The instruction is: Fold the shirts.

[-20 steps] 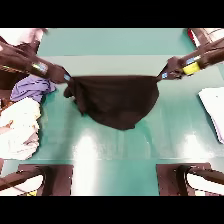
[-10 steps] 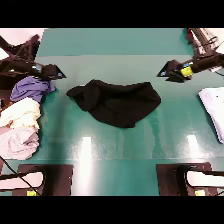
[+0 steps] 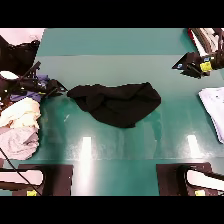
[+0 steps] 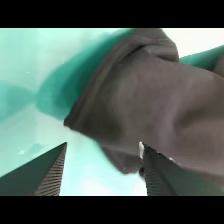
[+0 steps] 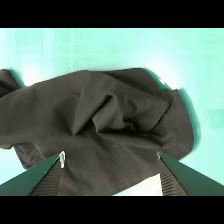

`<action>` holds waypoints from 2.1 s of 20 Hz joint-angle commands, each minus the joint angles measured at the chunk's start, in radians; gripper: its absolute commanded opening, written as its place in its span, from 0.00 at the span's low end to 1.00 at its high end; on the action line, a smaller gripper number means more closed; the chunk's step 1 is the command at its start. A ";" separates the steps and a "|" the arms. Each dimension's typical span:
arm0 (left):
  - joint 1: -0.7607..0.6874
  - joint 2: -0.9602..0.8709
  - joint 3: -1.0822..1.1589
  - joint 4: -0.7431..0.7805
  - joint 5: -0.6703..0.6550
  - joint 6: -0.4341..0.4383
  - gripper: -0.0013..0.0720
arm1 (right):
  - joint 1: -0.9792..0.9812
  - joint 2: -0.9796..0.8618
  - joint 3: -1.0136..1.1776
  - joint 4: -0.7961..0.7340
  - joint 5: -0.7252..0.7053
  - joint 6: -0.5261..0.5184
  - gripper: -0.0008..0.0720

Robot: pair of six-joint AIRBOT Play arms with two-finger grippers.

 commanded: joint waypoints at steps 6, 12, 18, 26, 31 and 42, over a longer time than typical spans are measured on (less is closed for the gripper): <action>-0.045 -0.081 -0.033 -0.094 0.112 0.057 0.77 | -0.004 0.010 0.000 -0.001 0.064 0.000 0.80; -0.057 -0.077 0.008 -0.172 0.079 0.088 0.05 | -0.004 0.010 -0.008 -0.010 0.125 -0.019 0.80; -0.057 0.031 0.232 -0.158 -0.067 0.107 0.05 | 0.036 0.116 -0.377 -0.005 0.090 -0.014 0.80; -0.058 0.102 0.269 -0.107 -0.116 0.089 0.05 | 0.476 0.285 -0.846 0.211 -0.423 0.108 0.80; -0.058 0.102 0.269 -0.053 -0.151 0.051 0.05 | 0.662 0.162 -0.860 0.315 -0.555 0.106 0.80; -0.058 0.102 0.269 -0.036 -0.154 0.045 0.05 | 0.700 0.125 -0.860 0.322 -0.725 0.106 0.67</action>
